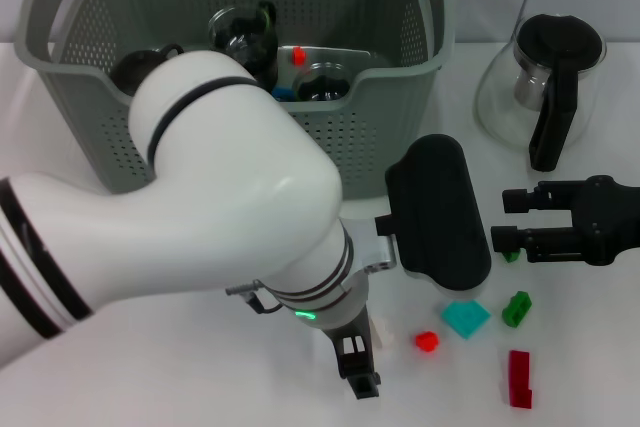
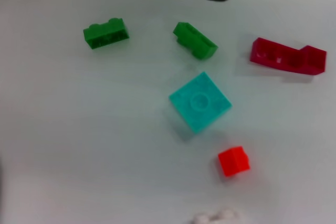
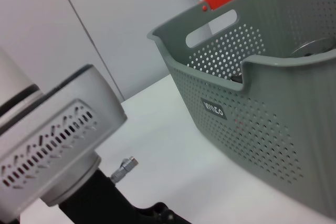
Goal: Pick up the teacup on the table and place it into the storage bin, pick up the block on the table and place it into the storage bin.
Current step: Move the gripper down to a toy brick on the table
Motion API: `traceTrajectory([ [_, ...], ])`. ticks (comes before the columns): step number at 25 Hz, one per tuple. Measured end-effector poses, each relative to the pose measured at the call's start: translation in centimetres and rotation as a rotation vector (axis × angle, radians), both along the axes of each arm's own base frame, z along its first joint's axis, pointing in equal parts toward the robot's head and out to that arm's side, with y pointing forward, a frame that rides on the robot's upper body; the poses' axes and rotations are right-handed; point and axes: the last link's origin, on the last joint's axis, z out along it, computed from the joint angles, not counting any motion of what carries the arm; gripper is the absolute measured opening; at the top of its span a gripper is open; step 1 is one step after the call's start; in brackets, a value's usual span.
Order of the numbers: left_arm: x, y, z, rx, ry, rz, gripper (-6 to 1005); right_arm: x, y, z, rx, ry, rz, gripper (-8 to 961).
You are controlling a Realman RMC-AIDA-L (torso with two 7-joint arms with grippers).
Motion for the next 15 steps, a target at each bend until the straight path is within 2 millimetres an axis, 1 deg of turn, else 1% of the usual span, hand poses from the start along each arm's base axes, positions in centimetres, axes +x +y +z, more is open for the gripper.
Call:
traceTrajectory([
  [8,0.2,1.2,-0.8,0.039,-0.017,0.006,880,-0.1,0.0,-0.1,-0.002,0.0,0.003,743],
  [15,0.2,1.2,-1.3,0.019,-0.019,0.031,864,-0.1,0.1,-0.1,0.002,-0.002,0.003,744],
])
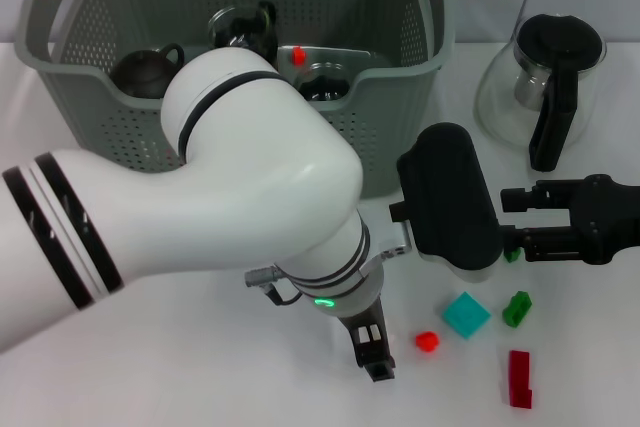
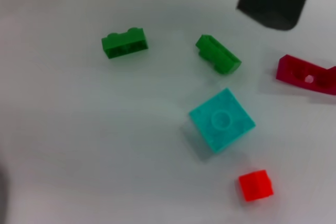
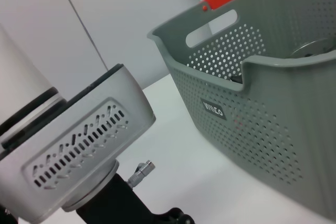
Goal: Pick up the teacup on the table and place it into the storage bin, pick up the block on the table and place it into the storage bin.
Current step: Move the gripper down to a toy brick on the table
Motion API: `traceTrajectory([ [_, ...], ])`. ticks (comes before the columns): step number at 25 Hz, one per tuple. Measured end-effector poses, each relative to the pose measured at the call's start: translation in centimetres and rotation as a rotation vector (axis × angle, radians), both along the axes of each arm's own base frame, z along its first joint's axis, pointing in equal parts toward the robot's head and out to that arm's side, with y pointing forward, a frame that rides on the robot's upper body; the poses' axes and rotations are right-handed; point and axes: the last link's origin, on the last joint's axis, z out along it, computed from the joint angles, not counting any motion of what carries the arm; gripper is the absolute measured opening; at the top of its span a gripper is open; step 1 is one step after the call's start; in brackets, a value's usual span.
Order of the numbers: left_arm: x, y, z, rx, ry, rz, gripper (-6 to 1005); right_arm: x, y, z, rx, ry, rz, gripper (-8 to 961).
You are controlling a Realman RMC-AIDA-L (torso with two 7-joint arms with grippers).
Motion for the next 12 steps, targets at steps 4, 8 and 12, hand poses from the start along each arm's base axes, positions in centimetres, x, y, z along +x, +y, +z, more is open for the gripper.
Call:
traceTrajectory([
  [4,0.18,-0.07,-0.1,-0.006,-0.007,0.003,817,0.09,0.04,0.0,0.006,-0.004,-0.001,744],
  [8,0.05,0.03,-0.33,-0.01,-0.006,0.021,732,0.09,0.04,-0.02,0.006,-0.005,0.001,744],
  [12,-0.36,0.22,-0.69,-0.011,-0.008,0.049,648,0.1,0.04,-0.08,0.006,-0.007,0.002,744],
])
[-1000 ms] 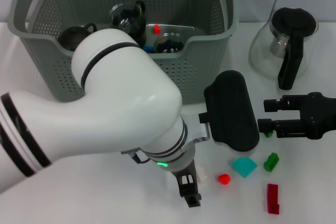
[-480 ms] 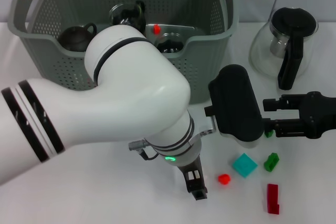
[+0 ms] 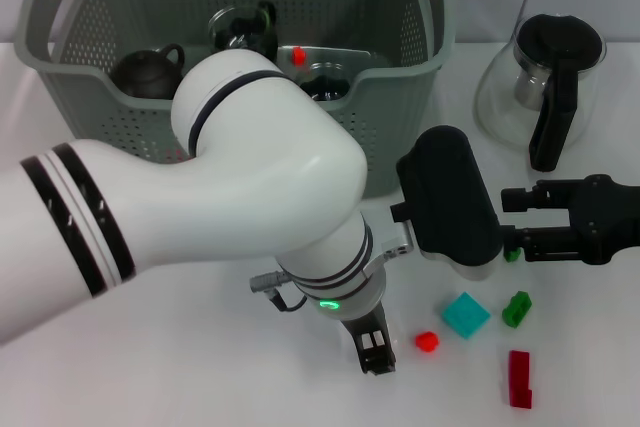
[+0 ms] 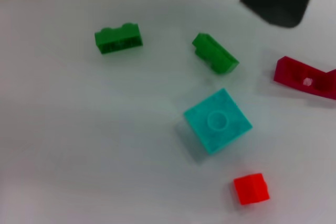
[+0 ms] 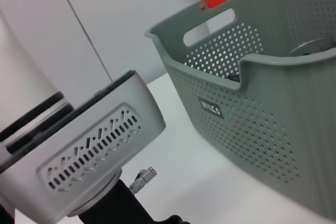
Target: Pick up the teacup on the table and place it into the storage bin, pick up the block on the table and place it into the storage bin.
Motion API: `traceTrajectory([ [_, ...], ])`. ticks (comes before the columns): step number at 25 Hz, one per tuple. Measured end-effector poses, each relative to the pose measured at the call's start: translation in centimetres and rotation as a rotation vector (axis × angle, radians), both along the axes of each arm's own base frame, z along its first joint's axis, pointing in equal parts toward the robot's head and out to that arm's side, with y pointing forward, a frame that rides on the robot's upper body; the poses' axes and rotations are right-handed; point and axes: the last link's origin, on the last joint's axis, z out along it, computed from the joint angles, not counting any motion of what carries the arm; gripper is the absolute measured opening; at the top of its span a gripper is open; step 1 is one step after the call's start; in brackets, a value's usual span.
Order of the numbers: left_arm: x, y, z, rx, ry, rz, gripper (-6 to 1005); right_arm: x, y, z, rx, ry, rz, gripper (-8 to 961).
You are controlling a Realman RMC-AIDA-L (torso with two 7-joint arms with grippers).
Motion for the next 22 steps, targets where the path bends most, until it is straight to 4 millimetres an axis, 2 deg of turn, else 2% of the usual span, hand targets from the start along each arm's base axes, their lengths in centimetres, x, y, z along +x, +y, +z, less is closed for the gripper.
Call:
traceTrajectory([
  [4,0.16,0.0,-0.14,-0.002,-0.015,0.007,487,0.02,0.01,-0.04,-0.004,-0.006,0.001,744],
  [22,0.65,-0.34,-0.02,-0.013,-0.023,0.002,466,0.24,-0.16,-0.05,-0.002,-0.009,-0.001,745],
])
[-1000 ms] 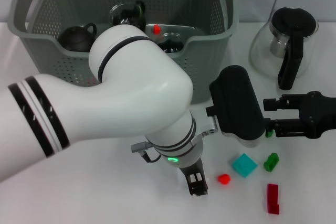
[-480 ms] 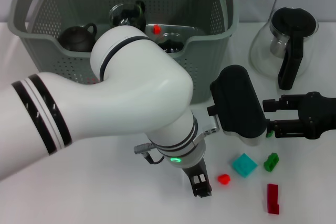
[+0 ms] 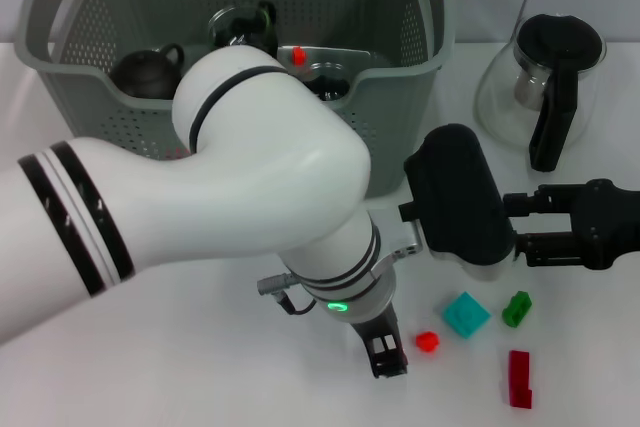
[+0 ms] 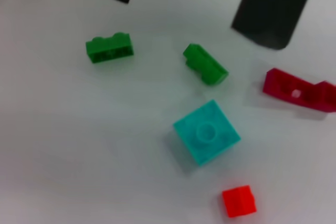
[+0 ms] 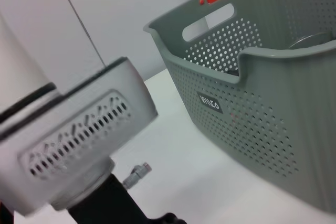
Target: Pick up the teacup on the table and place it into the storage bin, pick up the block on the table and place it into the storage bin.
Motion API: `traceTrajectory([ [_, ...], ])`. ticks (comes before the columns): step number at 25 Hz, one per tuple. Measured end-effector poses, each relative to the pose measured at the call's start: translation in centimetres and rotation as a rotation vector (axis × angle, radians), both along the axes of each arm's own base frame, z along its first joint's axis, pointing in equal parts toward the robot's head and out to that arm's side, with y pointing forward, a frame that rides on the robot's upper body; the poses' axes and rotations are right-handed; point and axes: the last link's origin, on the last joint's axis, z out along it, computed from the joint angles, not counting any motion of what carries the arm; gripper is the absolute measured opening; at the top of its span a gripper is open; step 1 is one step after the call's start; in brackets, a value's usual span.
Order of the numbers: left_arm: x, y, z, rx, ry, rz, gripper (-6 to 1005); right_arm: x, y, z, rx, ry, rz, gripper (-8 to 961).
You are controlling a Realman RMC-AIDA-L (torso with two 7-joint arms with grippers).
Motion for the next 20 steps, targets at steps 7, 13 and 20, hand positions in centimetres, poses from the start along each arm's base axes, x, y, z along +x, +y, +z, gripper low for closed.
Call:
traceTrajectory([
  [7,1.8,-0.4,3.6,-0.006,-0.089,0.06,415,0.1,0.0,0.1,0.003,0.002,-0.003,745],
  [13,5.7,0.5,17.4,0.041,-0.595,0.113,419,0.1,0.0,0.1,0.005,0.003,-0.004,745],
  [20,3.8,8.8,23.3,0.471,-0.748,0.141,423,-0.3,0.1,-0.1,-0.01,0.008,0.007,745],
])
